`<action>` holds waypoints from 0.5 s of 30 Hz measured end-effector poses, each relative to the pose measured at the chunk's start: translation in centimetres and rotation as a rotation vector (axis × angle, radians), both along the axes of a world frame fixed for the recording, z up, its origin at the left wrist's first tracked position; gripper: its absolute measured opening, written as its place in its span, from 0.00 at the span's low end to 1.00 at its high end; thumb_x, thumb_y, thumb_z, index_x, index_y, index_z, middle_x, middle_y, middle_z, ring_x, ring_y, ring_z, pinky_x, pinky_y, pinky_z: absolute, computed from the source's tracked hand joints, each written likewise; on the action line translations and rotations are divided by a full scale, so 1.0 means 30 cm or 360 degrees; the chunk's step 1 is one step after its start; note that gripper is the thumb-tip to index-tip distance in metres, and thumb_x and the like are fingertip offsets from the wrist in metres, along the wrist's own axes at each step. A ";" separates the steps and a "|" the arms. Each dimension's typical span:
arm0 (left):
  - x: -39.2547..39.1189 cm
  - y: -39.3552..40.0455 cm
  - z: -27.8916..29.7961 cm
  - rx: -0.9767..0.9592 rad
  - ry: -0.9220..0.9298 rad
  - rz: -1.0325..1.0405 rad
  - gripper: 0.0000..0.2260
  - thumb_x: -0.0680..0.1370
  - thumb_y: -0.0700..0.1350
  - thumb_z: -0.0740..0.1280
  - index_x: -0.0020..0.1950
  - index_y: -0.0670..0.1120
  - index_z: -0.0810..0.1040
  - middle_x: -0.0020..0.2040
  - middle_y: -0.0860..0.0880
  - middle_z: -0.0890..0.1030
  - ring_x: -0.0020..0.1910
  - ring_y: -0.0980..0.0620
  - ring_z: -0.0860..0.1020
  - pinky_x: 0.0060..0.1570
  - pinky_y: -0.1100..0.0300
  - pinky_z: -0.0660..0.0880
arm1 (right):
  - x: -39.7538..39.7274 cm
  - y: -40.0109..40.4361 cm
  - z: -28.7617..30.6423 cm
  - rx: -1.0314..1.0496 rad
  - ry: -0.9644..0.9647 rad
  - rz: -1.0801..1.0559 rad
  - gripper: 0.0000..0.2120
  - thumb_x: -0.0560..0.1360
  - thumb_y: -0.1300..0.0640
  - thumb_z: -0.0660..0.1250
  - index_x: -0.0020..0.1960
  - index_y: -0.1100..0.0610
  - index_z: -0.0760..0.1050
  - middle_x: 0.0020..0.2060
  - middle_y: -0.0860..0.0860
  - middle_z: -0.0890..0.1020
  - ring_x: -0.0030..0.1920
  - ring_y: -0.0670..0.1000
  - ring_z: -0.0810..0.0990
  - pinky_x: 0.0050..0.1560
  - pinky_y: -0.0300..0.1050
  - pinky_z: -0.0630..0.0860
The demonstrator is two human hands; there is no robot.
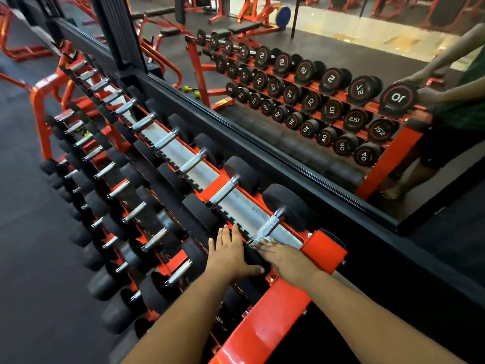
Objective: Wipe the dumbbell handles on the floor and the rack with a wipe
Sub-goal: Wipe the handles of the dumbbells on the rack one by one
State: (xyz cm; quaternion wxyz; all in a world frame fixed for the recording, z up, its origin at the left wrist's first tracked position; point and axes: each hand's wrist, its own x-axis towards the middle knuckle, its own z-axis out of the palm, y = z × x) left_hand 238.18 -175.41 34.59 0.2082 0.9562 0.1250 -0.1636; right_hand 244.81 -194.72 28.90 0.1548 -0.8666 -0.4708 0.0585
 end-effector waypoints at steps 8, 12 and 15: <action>-0.105 0.038 0.032 -0.0273 -0.0215 0.0009 0.51 0.73 0.69 0.69 0.84 0.49 0.44 0.84 0.48 0.44 0.83 0.48 0.43 0.79 0.36 0.45 | -0.239 0.057 0.115 0.1265 0.0571 -0.1322 0.13 0.79 0.66 0.65 0.55 0.49 0.78 0.53 0.44 0.83 0.54 0.43 0.80 0.54 0.37 0.74; -0.231 0.064 0.030 -0.0586 -0.0586 -0.0057 0.34 0.75 0.65 0.71 0.76 0.50 0.69 0.73 0.52 0.71 0.73 0.52 0.68 0.71 0.49 0.67 | -0.389 0.134 0.174 0.1597 0.0813 -0.1537 0.09 0.78 0.63 0.69 0.49 0.49 0.76 0.48 0.48 0.82 0.49 0.50 0.81 0.48 0.40 0.78; -0.340 0.102 0.055 -0.1039 -0.0488 0.0056 0.14 0.76 0.57 0.72 0.52 0.48 0.82 0.45 0.55 0.84 0.44 0.56 0.81 0.49 0.51 0.79 | -0.507 0.221 0.189 0.1621 0.0903 -0.1548 0.04 0.76 0.53 0.72 0.48 0.49 0.78 0.45 0.50 0.84 0.46 0.51 0.83 0.48 0.51 0.80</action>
